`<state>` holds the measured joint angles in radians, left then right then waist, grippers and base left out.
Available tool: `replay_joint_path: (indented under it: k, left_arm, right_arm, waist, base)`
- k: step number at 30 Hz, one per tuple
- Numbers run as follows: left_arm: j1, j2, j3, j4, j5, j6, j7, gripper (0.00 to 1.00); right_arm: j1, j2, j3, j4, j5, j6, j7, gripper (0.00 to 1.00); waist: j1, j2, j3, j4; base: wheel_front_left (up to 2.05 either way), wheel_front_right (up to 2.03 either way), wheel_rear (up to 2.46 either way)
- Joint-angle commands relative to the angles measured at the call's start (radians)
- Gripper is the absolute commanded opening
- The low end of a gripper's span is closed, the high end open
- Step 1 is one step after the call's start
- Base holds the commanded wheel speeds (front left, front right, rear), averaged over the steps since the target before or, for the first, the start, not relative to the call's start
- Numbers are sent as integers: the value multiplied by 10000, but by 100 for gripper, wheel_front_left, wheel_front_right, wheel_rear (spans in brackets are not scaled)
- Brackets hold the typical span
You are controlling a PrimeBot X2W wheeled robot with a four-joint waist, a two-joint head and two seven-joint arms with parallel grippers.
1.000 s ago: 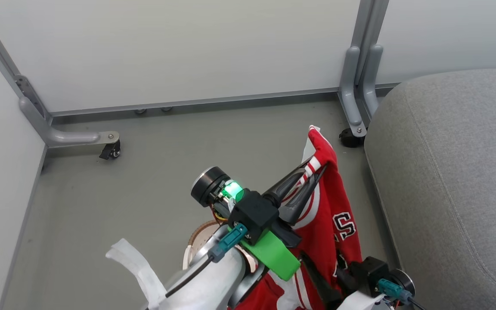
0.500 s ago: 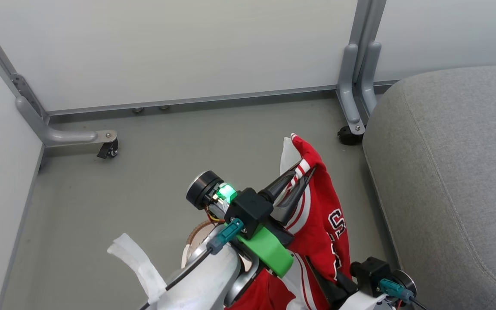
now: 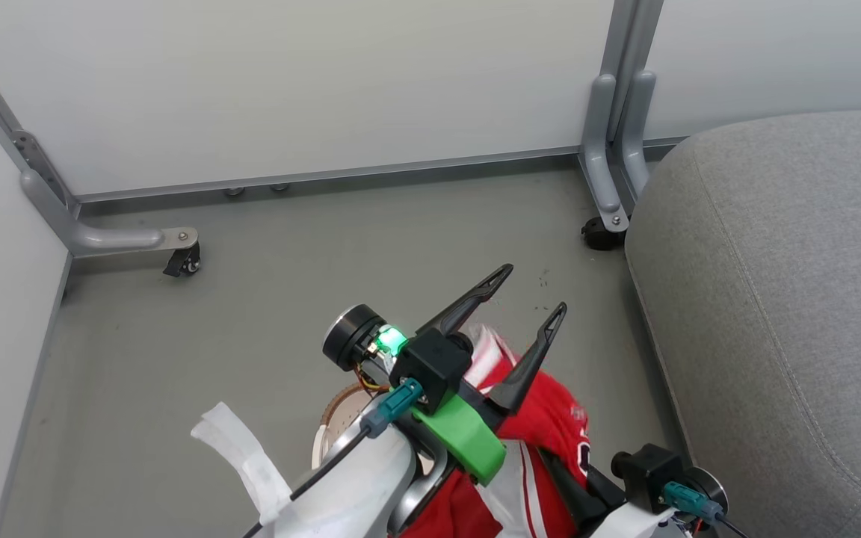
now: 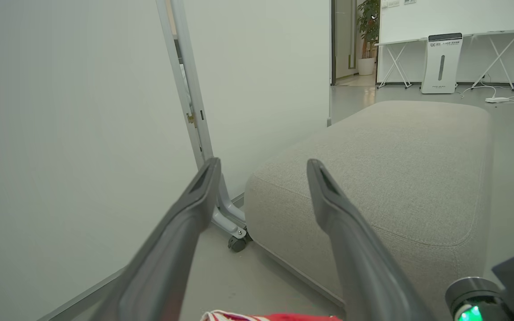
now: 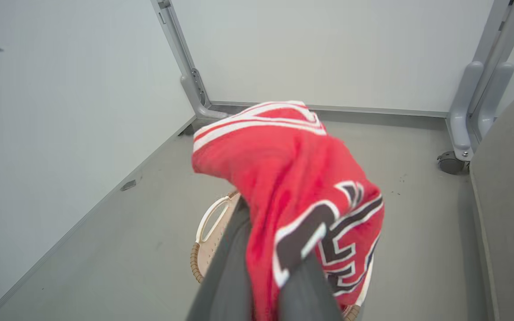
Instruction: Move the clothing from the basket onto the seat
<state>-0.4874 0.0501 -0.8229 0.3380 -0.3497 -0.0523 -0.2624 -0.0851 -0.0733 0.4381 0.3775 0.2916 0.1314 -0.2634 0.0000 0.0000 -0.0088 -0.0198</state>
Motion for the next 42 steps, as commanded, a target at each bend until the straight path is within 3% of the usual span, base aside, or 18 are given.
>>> replay_joint_path:
  k: [1, 10, 22, 30, 42]
  left_arm:
    - [-166, 7, -19, 45, -24, 43, -37, 100]
    - [54, 6, -28, 238, -192, -47, -35, 100]
    - [915, 305, 316, 27, -34, -576, -35, 100]
    - [1544, 884, 676, -643, 332, -753, -35, 100]
    - [1852, 1733, 1022, -1325, 547, -791, -37, 100]
  right_arm:
    - [88, -44, -38, -49, 60, -14, -20, 0]
    - [106, -146, -178, -137, 7, -14, -20, 0]
    - [-76, -319, -1170, -692, -344, -14, -20, 0]
    - [50, -283, -1946, -1849, -795, -14, -20, 0]
    - [392, 14, -2487, -3642, -1323, -14, -20, 0]
  waist:
    - [0, 0, 1, 5]
    - [0, 0, -34, 31]
    - [0, 0, 156, -516]
    - [0, 0, 666, -1535]
    - [0, 0, 1999, -3615]
  base:
    - [0, 0, 0]
    - [0, 0, 0]
    - [0, 0, 0]
    - [0, 0, 0]
    - [0, 0, 0]
